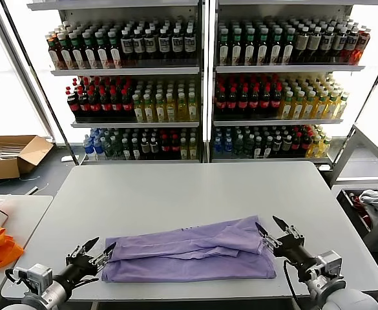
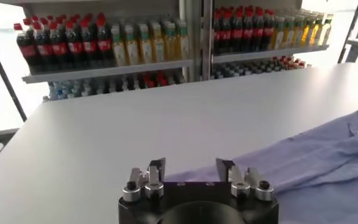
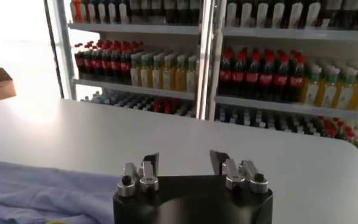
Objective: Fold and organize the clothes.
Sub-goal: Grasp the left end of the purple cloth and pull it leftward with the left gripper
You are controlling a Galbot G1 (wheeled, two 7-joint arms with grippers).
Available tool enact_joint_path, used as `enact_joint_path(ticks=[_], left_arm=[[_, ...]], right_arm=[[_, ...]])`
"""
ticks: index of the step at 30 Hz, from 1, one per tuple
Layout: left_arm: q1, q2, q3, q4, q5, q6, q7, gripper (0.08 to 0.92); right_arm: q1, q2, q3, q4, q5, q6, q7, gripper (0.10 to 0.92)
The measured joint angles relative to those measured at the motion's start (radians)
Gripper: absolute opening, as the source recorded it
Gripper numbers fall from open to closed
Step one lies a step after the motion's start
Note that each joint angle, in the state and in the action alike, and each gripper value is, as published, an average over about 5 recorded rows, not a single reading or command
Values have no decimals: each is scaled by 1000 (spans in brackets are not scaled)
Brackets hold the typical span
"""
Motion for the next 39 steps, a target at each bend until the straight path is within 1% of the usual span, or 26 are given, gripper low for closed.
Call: enact_joint_path(ticks=[4, 6, 8, 10, 17, 19, 23, 25, 27, 39], left_arm=[[-7, -47, 28, 5, 0, -20, -48, 732], [-10, -75, 47, 11, 9, -32, -74, 781], [-9, -103, 67, 17, 30, -44, -97, 807], [-8, -131, 88, 25, 57, -55, -118, 819], [-13, -210, 152, 55, 133, -72, -182, 813], [-17, -224, 166, 64, 146, -74, -196, 781], [-25, -243, 184, 83, 166, -75, -213, 690], [-29, -251, 190, 94, 172, -74, -217, 630], [-32, -258, 194, 105, 176, -72, -219, 552], [-31, -275, 200, 126, 173, -72, -202, 206]], right_arm=[[-11, 22, 13, 4, -32, 68, -13, 742], [-14, 33, 16, 4, -48, 96, -18, 789], [-17, 42, 18, 4, -62, 119, -21, 813], [-19, 50, 18, 1, -76, 137, -24, 820], [-25, 63, 18, -8, -108, 183, -33, 823], [-26, 65, 20, -12, -113, 192, -36, 823], [-32, 67, 23, -15, -121, 207, -42, 823], [-35, 68, 25, -14, -124, 213, -45, 823], [-37, 69, 27, -13, -126, 219, -47, 823], [-40, 68, 32, -13, -130, 235, -53, 823]])
